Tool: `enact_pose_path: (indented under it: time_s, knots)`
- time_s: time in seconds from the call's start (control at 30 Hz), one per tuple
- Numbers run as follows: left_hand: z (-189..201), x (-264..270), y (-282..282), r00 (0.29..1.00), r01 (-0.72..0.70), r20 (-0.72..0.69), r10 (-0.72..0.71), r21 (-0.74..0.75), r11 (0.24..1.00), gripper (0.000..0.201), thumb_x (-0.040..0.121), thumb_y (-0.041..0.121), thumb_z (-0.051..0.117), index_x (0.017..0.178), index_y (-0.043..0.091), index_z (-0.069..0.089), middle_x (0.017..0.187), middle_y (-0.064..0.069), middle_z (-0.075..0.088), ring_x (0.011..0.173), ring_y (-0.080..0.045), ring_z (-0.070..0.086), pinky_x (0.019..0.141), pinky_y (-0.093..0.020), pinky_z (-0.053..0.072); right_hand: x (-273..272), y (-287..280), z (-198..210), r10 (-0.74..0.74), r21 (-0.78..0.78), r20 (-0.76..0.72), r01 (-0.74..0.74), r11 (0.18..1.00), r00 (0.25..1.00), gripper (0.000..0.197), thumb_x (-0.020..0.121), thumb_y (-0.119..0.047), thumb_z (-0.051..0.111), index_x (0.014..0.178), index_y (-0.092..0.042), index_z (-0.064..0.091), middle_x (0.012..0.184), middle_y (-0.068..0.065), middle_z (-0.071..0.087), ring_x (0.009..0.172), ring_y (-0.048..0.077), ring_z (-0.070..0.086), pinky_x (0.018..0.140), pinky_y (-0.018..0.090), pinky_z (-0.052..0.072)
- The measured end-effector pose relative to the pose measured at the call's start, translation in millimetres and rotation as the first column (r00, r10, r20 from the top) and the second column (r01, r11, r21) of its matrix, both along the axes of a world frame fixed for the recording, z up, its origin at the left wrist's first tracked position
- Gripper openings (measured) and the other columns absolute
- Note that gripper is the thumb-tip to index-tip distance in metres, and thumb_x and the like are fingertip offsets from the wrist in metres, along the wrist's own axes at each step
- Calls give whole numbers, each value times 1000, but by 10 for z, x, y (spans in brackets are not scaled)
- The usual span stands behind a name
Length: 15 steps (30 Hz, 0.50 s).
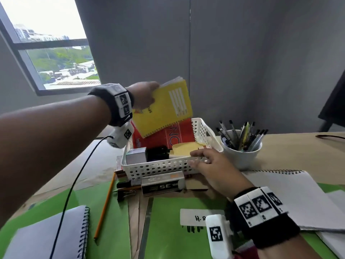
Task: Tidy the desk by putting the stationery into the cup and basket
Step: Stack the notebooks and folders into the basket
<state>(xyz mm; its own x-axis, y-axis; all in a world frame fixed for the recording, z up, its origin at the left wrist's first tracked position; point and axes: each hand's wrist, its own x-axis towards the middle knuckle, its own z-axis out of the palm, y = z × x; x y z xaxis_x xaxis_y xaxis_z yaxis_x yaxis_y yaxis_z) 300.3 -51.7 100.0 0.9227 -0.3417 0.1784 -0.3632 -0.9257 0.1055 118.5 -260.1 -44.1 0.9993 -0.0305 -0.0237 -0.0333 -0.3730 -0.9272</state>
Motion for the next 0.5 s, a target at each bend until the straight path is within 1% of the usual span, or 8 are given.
enact_pose_path:
  time_s: [0.07,0.13,0.2,0.27,0.3,0.37,0.43,0.5]
  knots:
    - [-148,175,-95,997,-6,-80,21,178,984,47,99,12,55,145,22,50,140,-12,56,123,-34,57,101,-42,51,9,-3,-23,6,2,-7,-6,1000,1000,22,91,-39,72,112,-35,68,119,-4,62,111,19,63,102,43,52]
    - [-317,291,-171,994,-45,-70,79,392,919,55,98,20,57,149,32,43,144,-9,46,131,-35,47,105,-44,48,22,5,-50,-12,54,-22,13,998,1000,29,81,-50,74,108,-41,68,119,-5,64,113,24,64,101,48,53]
    - [-489,409,-236,991,-58,-71,110,518,854,72,95,31,66,156,30,29,150,-10,40,136,-33,44,104,-45,46,24,-6,-80,-17,59,-21,19,998,1000,34,76,-55,71,108,-44,66,117,-7,65,111,24,66,97,50,55]
    - [-589,486,-272,976,-63,-153,155,483,874,96,86,40,79,160,24,19,151,-11,45,132,-34,52,97,-48,49,32,-30,-102,1,24,-4,-1,1000,1000,30,82,-52,70,111,-44,65,117,-13,62,111,21,65,97,49,56]
    - [-601,508,-280,967,-54,-196,160,460,886,98,83,41,82,158,22,23,146,-11,53,126,-33,58,91,-46,51,37,-41,-113,8,4,6,-8,1000,1000,29,85,-51,70,112,-43,64,118,-17,60,111,19,64,97,49,55]
    - [-604,562,-263,958,-45,-238,162,430,902,85,80,39,86,149,17,41,127,-8,67,110,-28,68,82,-38,54,46,-50,-129,13,-23,16,-13,1000,1000,29,84,-52,68,112,-44,64,120,-23,55,112,15,63,97,48,56]
    - [-574,561,-229,961,-44,-232,152,413,910,74,76,37,88,138,14,54,115,-5,70,98,-25,70,82,-38,57,50,-45,-128,16,-33,23,-15,999,1000,33,80,-56,67,111,-45,64,121,-27,52,112,13,62,95,49,56]
    - [-521,548,-211,972,-68,-182,149,388,919,75,78,37,88,139,13,51,120,-7,66,103,-28,66,86,-39,56,57,-43,-136,15,-28,29,-15,999,999,37,76,-58,66,111,-45,65,121,-25,54,112,15,62,95,50,56]
